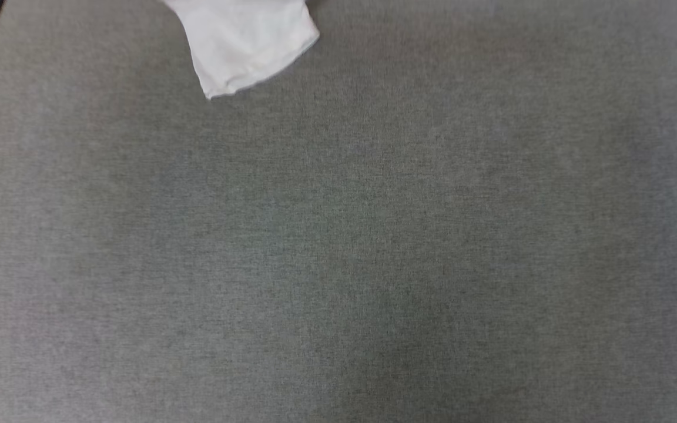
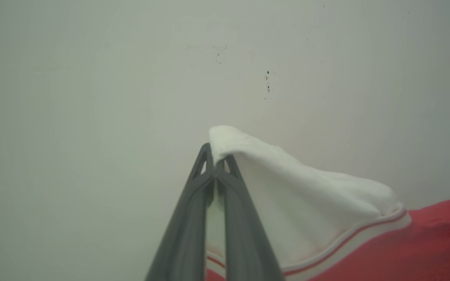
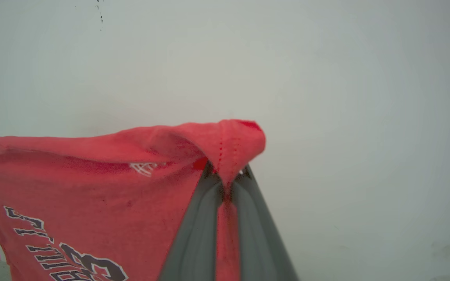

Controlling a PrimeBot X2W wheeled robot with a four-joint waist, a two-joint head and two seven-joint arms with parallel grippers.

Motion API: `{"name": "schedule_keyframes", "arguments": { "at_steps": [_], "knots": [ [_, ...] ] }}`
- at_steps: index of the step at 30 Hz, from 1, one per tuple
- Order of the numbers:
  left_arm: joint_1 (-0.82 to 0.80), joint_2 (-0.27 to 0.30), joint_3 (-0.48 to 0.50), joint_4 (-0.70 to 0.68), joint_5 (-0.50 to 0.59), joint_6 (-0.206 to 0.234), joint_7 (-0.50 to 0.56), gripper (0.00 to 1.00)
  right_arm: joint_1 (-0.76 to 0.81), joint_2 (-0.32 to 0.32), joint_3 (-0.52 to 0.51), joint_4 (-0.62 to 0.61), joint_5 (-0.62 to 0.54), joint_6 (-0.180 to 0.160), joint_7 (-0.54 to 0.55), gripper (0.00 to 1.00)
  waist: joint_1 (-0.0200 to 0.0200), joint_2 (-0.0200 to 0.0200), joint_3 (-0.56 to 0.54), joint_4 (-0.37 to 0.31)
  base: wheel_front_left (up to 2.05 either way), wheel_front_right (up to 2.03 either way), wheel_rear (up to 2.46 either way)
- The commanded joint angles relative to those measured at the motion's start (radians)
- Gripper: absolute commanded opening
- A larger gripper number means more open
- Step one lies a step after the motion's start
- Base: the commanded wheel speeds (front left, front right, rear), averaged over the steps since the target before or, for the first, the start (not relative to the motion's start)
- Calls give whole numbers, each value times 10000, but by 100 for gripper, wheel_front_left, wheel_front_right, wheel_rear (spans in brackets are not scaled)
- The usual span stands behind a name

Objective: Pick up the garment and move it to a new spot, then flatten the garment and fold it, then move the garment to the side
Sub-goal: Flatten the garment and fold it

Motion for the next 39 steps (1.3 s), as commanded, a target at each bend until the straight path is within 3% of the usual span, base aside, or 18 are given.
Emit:
{"name": "schedule_keyframes", "arguments": {
  "at_steps": [1,10,20,27,39],
  "knots": [
    [-281,82,33,100,51,1,-68,0,-373,68,81,173,-65,-4,-178,0,-2,0,666,-42,0,0,0],
    [-974,-26,-25,641,-3,-81,-143,0,-1469,176,706,1175,221,-4,-1084,0,-2,0,1731,-36,0,0,0],
    [-7,-305,-177,1603,-369,-280,-245,0,-875,142,2103,2774,1117,-5,-1824,0,-2,0,1795,61,0,0,0],
    [2186,-351,8,1447,-789,-331,-288,0,974,-138,3224,2892,2175,-4,-2321,0,-2,0,646,226,0,0,0],
    [8076,131,843,-1007,-947,-224,-283,0,5589,-823,4609,1440,3489,-5,-3025,0,-2,0,-1862,181,0,0,0]
  ]
}}
